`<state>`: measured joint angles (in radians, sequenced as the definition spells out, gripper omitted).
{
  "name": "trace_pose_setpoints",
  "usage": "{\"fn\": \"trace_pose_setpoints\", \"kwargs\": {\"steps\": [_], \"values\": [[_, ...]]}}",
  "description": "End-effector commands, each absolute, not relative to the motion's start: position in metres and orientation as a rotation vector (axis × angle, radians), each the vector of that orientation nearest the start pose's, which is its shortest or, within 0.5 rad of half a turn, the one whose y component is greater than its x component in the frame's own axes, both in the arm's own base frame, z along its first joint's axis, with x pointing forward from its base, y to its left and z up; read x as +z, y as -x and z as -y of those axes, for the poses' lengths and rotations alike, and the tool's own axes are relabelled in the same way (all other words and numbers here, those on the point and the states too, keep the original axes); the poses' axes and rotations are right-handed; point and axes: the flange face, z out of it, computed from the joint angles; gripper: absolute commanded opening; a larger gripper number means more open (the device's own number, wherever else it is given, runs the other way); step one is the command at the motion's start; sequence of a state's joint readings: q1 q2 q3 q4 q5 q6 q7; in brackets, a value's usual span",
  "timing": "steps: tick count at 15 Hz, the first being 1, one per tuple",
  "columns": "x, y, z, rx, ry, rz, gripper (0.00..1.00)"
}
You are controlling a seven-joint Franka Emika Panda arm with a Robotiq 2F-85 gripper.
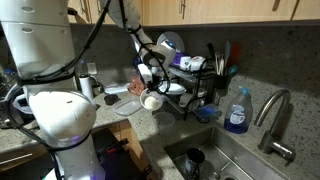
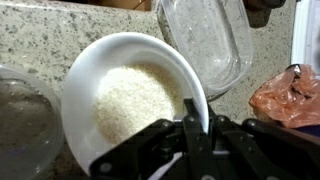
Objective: Pour the contents of the white bowl into the clear bowl
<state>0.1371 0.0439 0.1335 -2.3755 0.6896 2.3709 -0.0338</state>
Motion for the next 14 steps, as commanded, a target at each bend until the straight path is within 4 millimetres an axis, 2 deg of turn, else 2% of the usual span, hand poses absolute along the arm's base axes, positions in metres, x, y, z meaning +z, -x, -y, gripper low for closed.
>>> {"fn": "trace_pose_setpoints", "kwargs": {"steps": [1, 8, 14], "values": [[0.317, -0.476, -0.128, 0.136, 2.621, -0.277, 0.02], [0.319, -0.477, -0.113, 0.158, 2.594, -0.273, 0.02], [0.322, -0.475, -0.087, 0.159, 2.548, -0.279, 0.02]]}}
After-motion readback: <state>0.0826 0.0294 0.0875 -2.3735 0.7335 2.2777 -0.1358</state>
